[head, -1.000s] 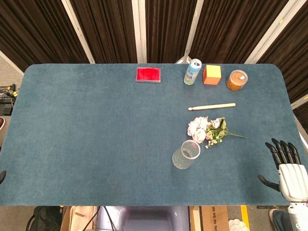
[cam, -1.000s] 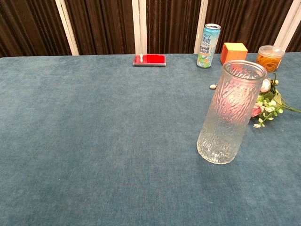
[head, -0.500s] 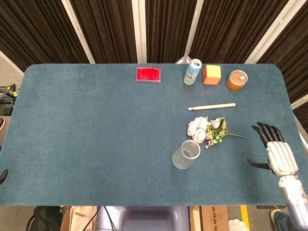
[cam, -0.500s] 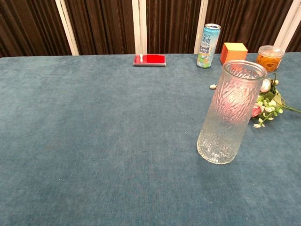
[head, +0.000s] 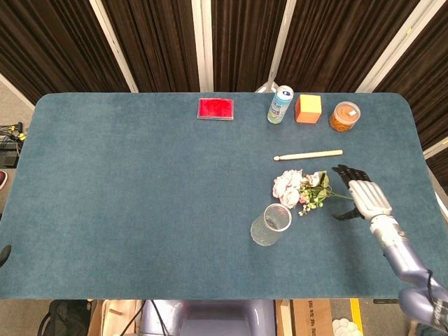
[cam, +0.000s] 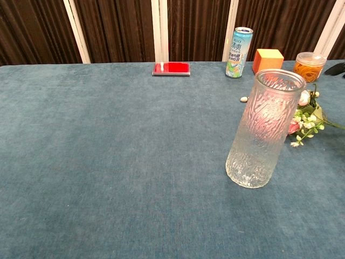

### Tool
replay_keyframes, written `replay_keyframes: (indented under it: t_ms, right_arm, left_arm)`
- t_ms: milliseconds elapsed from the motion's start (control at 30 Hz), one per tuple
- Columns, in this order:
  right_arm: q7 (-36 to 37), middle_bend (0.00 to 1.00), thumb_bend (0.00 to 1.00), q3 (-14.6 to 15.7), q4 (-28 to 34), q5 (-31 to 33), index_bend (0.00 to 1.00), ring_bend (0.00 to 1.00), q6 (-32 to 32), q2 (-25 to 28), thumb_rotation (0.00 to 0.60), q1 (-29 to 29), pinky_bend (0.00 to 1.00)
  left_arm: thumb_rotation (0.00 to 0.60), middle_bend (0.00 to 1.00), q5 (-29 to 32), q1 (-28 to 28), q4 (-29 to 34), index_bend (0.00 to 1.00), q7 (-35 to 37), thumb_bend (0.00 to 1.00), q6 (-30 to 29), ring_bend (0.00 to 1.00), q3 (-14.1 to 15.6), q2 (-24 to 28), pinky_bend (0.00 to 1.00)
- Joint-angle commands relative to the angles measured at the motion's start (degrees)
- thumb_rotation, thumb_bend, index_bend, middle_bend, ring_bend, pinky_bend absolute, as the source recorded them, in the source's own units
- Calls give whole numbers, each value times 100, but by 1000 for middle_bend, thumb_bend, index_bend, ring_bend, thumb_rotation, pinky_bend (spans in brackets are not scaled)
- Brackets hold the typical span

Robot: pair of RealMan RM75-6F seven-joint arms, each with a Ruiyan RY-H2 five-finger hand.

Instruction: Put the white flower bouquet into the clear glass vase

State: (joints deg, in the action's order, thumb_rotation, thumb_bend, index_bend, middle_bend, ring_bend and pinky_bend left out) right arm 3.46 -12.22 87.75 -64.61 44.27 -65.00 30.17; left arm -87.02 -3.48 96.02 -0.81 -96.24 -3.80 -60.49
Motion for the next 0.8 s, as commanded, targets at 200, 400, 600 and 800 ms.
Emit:
replay_keyframes:
  t_ms: [200, 400, 600, 800]
  right_arm:
    - [-468, 19, 155, 46, -447, 589, 81, 12, -447, -555, 600, 502, 0]
    - [-775, 20, 155, 51, -549, 895, 81, 13, -450, -811, 600, 739, 0]
    - [-1135, 22, 155, 58, -740, 1262, 81, 74, -421, -1105, 600, 1002, 0]
    - [-1512, 80, 155, 61, -980, 1698, 99, 152, -351, -1394, 600, 1251, 0]
  left_arm:
    - [600, 0, 88, 33, 13, 140, -88, 349, 52, 0, -41, -33, 60]
    - [600, 0, 106, 42, 25, 140, -136, 349, 63, 0, -50, -48, 60]
    - [600, 0, 137, 57, 35, 140, -188, 349, 89, 0, -61, -64, 60]
    - [600, 0, 188, 60, 47, 139, -205, 348, 97, 0, -83, -60, 60]
